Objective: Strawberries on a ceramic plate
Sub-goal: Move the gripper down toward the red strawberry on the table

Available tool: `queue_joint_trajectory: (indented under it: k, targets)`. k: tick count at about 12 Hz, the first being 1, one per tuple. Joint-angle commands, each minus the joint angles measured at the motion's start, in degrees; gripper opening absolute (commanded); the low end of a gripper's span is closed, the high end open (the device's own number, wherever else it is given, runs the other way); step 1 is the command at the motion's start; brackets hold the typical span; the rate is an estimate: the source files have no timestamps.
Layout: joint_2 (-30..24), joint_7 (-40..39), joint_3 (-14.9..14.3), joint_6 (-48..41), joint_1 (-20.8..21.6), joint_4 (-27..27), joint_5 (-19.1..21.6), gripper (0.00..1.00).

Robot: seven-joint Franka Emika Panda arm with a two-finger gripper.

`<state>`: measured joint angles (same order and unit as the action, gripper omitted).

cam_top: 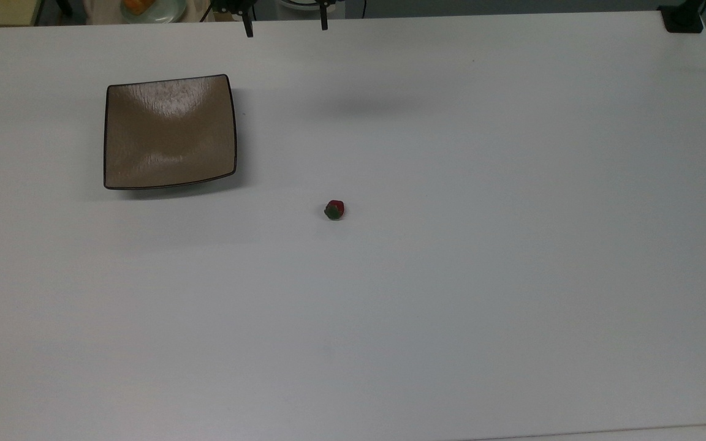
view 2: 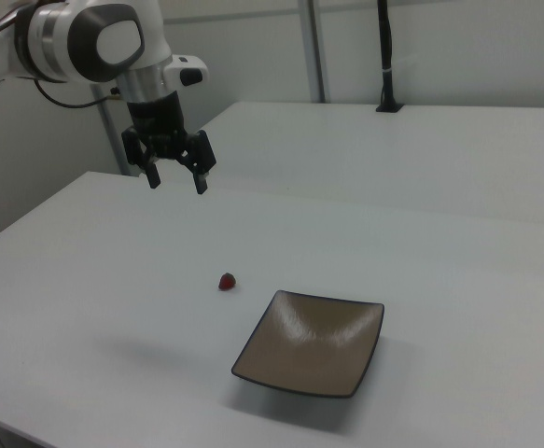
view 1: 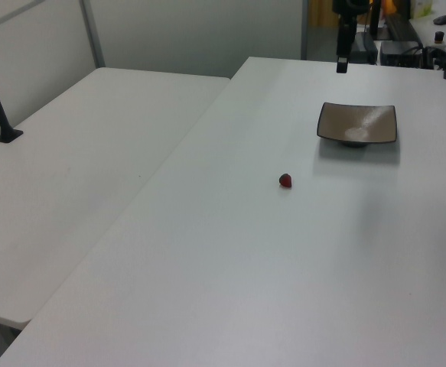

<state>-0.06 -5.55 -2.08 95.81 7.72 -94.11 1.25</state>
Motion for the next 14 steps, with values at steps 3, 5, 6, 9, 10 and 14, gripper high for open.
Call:
queue_joint_trajectory:
  k: [3,5,6,9,10,14]
  targets:
    - [-1.3,0.5,-1.3,1.7,1.1,-1.9,0.9,1.00]
    - [-1.3,0.2,-1.3,1.7,1.1,-1.9,0.9,1.00]
    - [-1.1,-0.4,-1.3,1.7,1.1,-2.0,0.9,1.00]
    - [-0.3,-8.7,-1.2,1.8,1.3,-2.0,0.9,1.00]
    - [0.0,-15.0,-1.2,1.8,1.2,-2.0,0.9,1.00]
    - [2.3,-29.9,-1.2,10.0,0.9,-4.1,0.5,1.00]
